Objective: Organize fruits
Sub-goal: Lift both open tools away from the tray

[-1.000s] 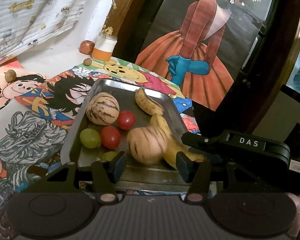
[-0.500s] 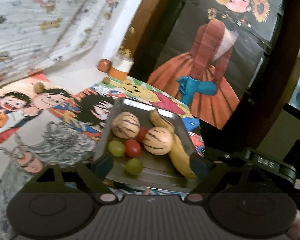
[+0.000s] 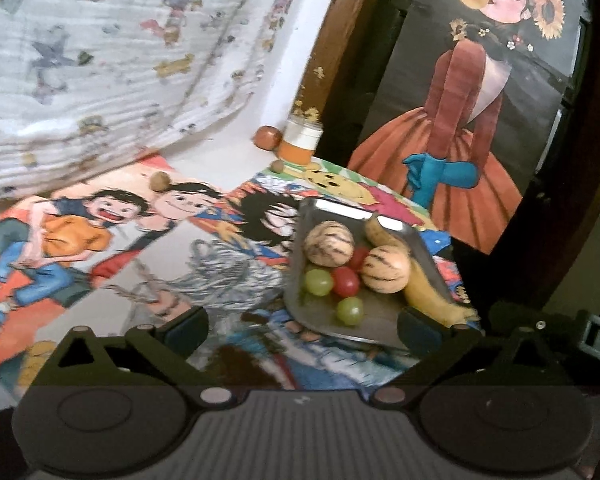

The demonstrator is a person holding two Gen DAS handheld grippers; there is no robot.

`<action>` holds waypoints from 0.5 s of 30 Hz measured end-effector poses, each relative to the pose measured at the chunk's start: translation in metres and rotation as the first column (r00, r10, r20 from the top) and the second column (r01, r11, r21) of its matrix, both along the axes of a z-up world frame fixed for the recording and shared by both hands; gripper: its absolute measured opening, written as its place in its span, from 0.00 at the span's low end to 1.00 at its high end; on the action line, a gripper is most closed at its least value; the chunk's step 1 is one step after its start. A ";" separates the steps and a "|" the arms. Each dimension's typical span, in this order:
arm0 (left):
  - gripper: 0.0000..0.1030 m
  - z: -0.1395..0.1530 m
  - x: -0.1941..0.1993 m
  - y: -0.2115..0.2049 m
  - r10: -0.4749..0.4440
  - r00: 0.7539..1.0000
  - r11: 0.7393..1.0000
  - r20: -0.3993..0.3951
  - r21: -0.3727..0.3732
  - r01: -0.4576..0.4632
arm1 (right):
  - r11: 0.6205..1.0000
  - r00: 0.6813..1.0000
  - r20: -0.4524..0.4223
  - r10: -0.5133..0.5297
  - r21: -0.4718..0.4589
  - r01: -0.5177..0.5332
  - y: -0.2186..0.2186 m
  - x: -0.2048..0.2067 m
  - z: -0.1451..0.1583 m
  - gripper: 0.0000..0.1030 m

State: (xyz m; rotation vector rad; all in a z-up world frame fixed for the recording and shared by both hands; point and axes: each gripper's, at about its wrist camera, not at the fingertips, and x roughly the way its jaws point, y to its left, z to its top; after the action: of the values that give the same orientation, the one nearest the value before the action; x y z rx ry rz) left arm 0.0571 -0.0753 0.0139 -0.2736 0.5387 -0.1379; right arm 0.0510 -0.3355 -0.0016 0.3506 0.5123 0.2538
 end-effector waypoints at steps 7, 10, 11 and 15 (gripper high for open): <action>1.00 -0.002 -0.017 0.025 0.058 0.998 0.998 -0.023 0.034 -0.058 | 0.997 0.998 -0.053 0.015 -0.073 -0.019 0.020 -0.014 -0.006 0.99; 1.00 -0.004 -0.023 0.036 0.080 0.996 0.996 -0.035 0.047 -0.078 | 0.994 0.995 -0.091 0.036 -0.097 -0.045 0.031 -0.016 -0.011 0.99; 1.00 -0.005 -0.024 0.039 0.084 0.996 0.995 -0.039 0.049 -0.082 | 0.993 0.994 -0.100 0.042 -0.102 -0.053 0.035 -0.016 -0.013 0.99; 1.00 -0.008 -0.031 0.050 0.101 0.993 0.993 -0.059 0.069 -0.097 | 0.989 0.988 -0.135 0.075 -0.117 -0.091 0.050 -0.018 -0.017 0.99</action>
State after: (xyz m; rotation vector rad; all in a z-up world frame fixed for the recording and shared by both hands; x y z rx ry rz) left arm 0.0261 -0.0257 0.0064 -0.2403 0.5891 -0.0152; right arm 0.0325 -0.2856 -0.0189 0.2269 0.6692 0.2801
